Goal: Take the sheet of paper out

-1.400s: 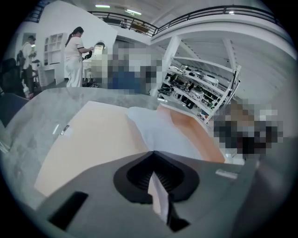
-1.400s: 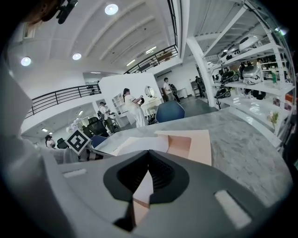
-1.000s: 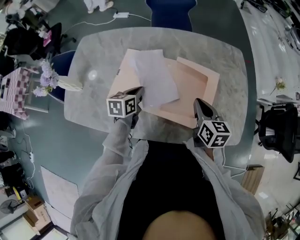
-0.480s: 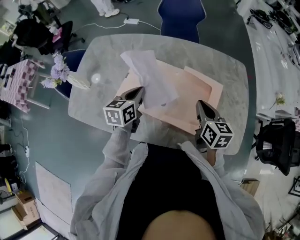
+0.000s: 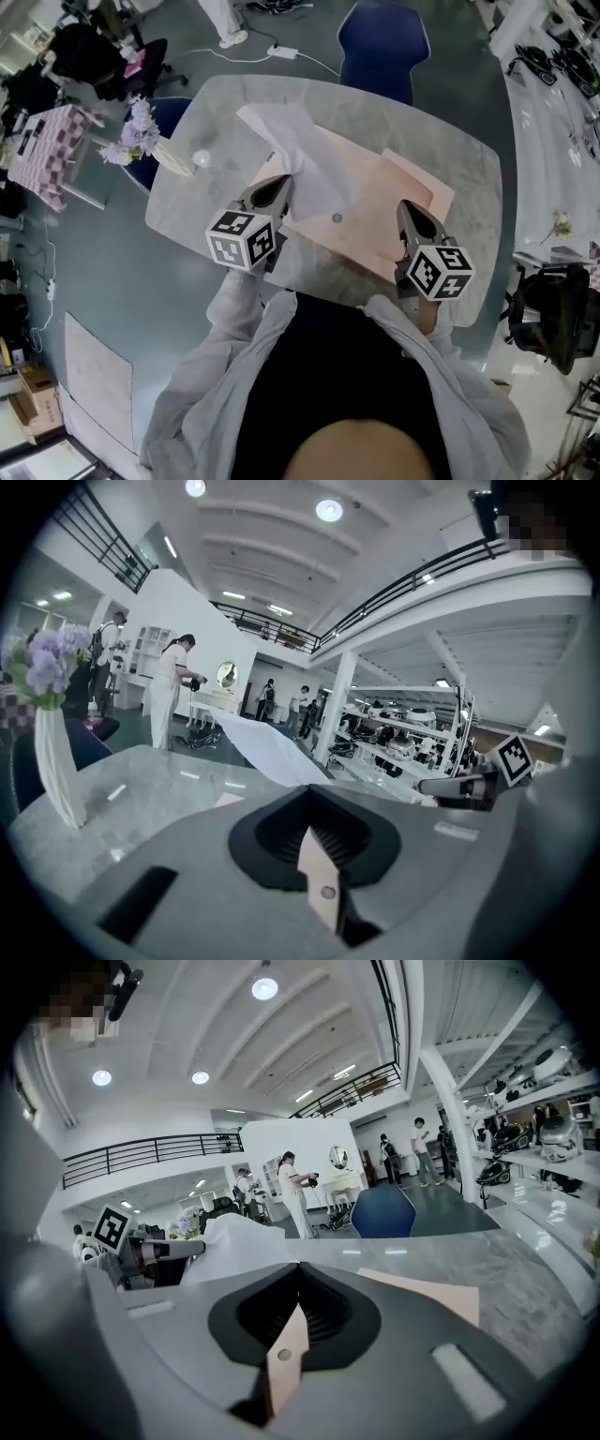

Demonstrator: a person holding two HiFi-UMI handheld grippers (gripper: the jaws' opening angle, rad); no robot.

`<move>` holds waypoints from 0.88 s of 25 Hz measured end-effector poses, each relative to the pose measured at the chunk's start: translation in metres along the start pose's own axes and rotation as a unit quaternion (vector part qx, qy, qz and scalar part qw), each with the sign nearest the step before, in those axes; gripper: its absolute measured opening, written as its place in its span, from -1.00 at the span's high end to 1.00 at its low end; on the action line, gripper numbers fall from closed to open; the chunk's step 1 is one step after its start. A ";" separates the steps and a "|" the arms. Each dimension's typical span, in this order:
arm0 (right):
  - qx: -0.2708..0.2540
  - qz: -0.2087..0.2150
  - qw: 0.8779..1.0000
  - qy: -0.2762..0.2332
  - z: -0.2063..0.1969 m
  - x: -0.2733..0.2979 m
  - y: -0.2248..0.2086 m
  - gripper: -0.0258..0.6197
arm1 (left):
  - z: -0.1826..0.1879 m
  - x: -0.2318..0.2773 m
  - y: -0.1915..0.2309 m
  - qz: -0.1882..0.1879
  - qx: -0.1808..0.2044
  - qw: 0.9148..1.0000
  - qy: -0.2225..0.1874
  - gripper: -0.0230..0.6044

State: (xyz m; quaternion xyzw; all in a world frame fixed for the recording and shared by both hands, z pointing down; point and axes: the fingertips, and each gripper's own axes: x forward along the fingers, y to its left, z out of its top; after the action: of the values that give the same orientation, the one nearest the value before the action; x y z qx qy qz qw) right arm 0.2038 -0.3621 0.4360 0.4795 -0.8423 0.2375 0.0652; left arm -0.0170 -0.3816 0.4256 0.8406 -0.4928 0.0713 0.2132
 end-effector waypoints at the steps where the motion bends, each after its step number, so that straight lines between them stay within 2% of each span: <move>1: -0.003 0.004 1.000 -0.001 0.002 0.002 0.002 0.90 | 0.003 -0.003 0.000 0.001 0.010 1.000 -0.006 0.90; 4: -0.017 0.017 1.000 -0.003 0.007 0.001 0.008 0.90 | 0.010 -0.010 -0.008 0.001 0.034 0.999 -0.028 0.90; 10: -0.056 0.051 0.997 -0.024 0.025 0.000 0.022 0.90 | 0.016 -0.024 -0.018 0.009 0.031 0.997 -0.075 0.90; 15: -0.066 0.065 0.995 -0.047 0.036 0.002 0.035 0.90 | 0.008 -0.034 -0.018 0.024 0.021 0.996 -0.084 0.90; 22: -0.064 0.047 0.996 -0.031 0.023 0.003 0.023 0.90 | -0.004 -0.033 -0.023 0.026 0.011 0.996 -0.081 0.90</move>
State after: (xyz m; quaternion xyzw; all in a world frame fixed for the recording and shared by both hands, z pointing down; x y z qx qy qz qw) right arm 0.1860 -0.3654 0.4090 0.4410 -0.8792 0.1706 0.0581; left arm -0.0137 -0.3440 0.4122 0.8327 -0.5295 0.0140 0.1612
